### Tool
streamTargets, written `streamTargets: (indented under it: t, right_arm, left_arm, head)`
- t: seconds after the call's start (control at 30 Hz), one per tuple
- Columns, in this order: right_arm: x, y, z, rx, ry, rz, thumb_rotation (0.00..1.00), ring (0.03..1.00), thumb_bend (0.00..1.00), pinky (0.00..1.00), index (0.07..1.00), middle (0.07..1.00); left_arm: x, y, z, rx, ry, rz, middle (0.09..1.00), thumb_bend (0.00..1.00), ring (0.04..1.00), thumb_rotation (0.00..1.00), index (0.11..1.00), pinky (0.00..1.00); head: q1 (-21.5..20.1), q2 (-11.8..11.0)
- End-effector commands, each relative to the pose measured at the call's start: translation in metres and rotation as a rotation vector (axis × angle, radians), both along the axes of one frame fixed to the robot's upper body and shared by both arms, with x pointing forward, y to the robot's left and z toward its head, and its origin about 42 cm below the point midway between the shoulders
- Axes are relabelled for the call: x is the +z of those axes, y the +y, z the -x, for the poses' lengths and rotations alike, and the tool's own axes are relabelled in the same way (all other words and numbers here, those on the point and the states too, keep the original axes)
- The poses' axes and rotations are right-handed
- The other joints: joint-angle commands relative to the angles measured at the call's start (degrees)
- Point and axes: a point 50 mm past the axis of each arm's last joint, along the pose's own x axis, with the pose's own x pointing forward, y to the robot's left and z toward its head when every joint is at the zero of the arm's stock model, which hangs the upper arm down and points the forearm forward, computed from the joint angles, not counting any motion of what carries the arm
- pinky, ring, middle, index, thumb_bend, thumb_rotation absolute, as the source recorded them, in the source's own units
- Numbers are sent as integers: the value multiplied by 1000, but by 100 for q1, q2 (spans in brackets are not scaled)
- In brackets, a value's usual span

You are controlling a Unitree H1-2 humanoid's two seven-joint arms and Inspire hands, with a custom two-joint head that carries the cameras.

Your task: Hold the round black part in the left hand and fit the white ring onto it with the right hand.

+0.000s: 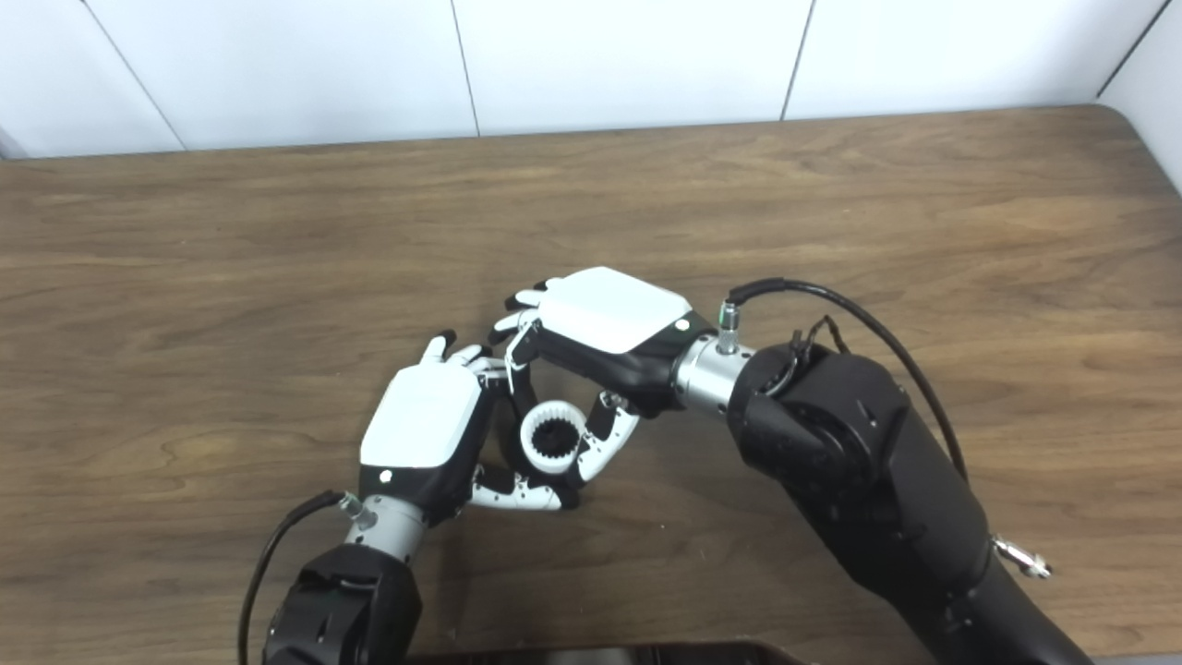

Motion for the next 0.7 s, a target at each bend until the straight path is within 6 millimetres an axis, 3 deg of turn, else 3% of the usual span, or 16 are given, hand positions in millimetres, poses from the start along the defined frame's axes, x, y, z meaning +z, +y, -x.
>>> streamTargets:
  t: [0.0, 0.67]
  right_arm:
    - [9, 1, -4, 2, -66, -37, 136, 951, 523, 977, 485, 872]
    - [0, -1, -13, -34, -61, -24, 137, 943, 525, 964, 483, 872]
  left_arm:
    - [-12, -6, 5, -32, 83, -24, 772, 525, 885, 57, 481, 1000]
    - [-7, -7, 6, -32, 86, -5, 774, 525, 895, 56, 481, 1000]
  head:
    - [6, 0]
    - [-12, 49]
